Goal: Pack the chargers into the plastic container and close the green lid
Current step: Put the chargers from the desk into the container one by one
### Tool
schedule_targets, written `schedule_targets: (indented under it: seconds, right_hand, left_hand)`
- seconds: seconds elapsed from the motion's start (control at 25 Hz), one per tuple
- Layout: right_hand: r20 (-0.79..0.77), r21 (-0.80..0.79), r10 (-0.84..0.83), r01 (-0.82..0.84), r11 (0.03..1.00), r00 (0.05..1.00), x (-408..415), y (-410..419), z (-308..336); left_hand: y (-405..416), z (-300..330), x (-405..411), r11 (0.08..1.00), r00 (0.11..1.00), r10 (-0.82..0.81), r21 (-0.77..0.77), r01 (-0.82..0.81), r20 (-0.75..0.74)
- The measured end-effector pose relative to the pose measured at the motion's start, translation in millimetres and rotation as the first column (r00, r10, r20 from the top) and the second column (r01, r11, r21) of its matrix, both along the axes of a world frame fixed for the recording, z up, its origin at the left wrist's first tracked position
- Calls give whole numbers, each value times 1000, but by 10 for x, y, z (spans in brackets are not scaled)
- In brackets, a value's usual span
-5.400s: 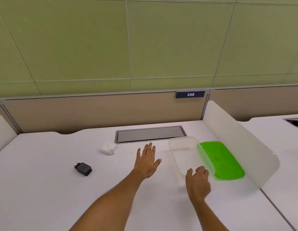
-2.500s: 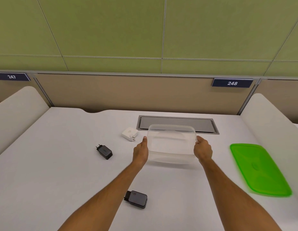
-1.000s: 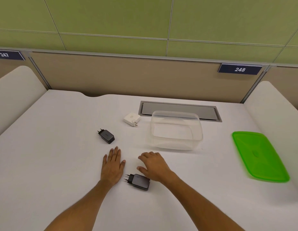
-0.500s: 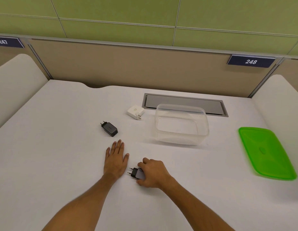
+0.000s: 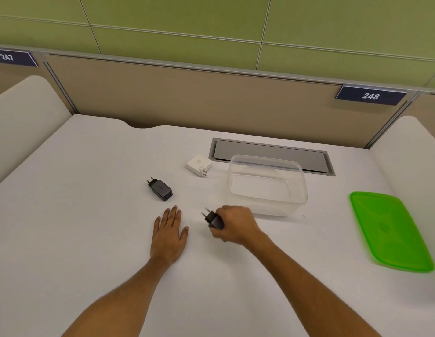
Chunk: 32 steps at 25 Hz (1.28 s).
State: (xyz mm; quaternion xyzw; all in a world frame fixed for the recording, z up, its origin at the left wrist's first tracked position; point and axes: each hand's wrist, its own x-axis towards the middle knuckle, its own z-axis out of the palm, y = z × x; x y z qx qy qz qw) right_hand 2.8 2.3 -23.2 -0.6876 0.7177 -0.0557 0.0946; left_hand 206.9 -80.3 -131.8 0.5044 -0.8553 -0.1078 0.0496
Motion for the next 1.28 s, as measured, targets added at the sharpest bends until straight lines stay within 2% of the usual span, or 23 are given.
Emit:
schedule_targets:
  seconds: [0.16, 0.32, 0.48, 0.64, 0.84, 1.04, 1.28]
  right_hand:
    - [24, -92, -179, 180, 979, 984, -354, -206, 303]
    - [62, -178, -353, 358, 916, 934, -722, -359, 504]
    - [79, -174, -481, 488, 856, 873, -1077, -417, 489]
    - [13, -76, -587, 587, 806, 809, -1347, -451, 326]
    - [-72, 50, -640, 643, 764, 765, -1547, -401, 138]
    - [-155, 167, -648, 667, 727, 745, -1636, -357, 52]
    - [-156, 253, -659, 674, 694, 736, -1643, -339, -22]
  left_hand:
    - [-1, -1, -4, 1000, 1000, 7, -3, -7, -7]
    - [-3, -7, -14, 1000, 1000, 7, -6, -7, -14]
    - [7, -1, -14, 1000, 1000, 11, -7, -12, -19]
    - [10, 6, -22, 1000, 999, 11, 0, -11, -35]
    - [9, 2, -16, 1000, 999, 15, 1, -15, -46]
    - [-2, -13, -24, 1000, 999, 22, 4, -22, -44]
    - [0, -16, -23, 1000, 999, 23, -4, -23, -38]
